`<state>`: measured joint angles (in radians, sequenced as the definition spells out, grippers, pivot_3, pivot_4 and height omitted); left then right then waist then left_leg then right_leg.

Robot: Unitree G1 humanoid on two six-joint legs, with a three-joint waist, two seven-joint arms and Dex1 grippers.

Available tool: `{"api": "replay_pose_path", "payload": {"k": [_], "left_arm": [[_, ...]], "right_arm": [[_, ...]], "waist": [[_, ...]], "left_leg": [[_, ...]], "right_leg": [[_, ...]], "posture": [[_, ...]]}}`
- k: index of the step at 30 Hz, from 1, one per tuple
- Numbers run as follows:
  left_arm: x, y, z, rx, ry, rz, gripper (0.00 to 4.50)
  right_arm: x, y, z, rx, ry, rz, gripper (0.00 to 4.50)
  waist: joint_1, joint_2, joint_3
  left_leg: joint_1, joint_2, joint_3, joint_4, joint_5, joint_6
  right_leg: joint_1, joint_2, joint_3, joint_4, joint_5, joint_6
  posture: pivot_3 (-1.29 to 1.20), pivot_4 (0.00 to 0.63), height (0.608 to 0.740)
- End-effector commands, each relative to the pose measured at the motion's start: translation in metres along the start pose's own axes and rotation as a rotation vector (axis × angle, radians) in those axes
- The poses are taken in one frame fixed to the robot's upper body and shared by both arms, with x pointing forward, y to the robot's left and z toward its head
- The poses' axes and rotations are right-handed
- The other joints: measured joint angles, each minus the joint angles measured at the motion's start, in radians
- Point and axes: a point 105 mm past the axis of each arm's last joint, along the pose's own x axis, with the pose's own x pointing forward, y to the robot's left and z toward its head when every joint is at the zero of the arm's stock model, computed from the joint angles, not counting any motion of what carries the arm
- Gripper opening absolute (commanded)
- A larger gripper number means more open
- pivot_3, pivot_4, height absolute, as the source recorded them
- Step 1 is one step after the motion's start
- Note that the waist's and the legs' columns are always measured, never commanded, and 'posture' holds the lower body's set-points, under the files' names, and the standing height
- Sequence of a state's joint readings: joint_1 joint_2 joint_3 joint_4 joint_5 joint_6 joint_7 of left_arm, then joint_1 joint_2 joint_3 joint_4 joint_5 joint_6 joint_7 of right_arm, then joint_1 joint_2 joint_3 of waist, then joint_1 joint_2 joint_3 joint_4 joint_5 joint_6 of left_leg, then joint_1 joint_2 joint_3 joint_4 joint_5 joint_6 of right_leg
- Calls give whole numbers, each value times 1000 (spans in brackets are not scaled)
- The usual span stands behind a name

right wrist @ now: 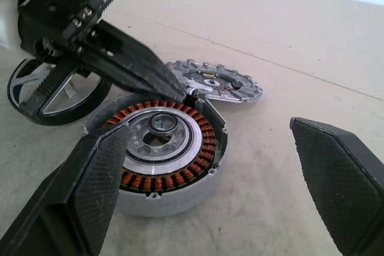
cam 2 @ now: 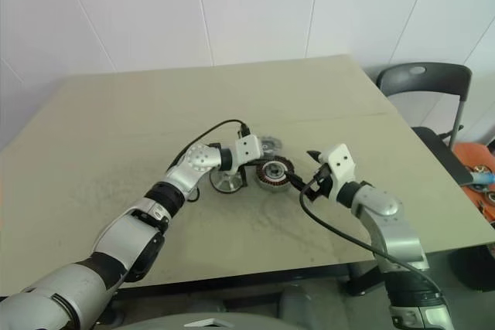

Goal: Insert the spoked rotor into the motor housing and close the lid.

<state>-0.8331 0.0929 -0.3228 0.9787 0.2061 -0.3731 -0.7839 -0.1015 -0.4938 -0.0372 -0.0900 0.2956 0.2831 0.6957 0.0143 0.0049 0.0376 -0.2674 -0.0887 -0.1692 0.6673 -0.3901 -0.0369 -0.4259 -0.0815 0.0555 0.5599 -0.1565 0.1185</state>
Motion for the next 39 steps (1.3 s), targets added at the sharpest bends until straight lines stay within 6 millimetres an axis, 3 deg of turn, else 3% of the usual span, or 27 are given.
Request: {"api": "replay_pose_path", "payload": {"k": [1, 16, 23, 39], "left_arm": [[0, 3, 8, 41, -20, -3, 50], [0, -10, 1, -12, -11, -81, 50], [2, -3, 17, -152, -101, -54, 50], [-1, 2, 15, -171, -93, -31, 50]], "right_arm": [[2, -2, 14, -30, -49, -4, 4500], [3, -5, 19, -36, -65, -11, 4500], [4, -5, 18, -36, -61, -12, 4500], [5, -5, 17, -37, -60, -13, 4500]], "waist": [[0, 0, 0], [0, 0, -2], [-1, 0, -2], [-1, 0, -2]], "left_leg": [[0, 0, 0, 0, 0, 0], [0, 0, 0, 0, 0, 1], [1, 0, 0, 0, -1, 1], [1, 0, 0, 0, 0, 1]], "right_leg": [[0, 0, 0, 0, 0, 0], [1, 0, 0, 0, 0, 0], [2, 0, 0, 0, 0, 0], [2, 0, 0, 0, 0, 0]], "posture": [[0, 0, 740], [0, 0, 740], [0, 0, 740], [0, 0, 740]]}}
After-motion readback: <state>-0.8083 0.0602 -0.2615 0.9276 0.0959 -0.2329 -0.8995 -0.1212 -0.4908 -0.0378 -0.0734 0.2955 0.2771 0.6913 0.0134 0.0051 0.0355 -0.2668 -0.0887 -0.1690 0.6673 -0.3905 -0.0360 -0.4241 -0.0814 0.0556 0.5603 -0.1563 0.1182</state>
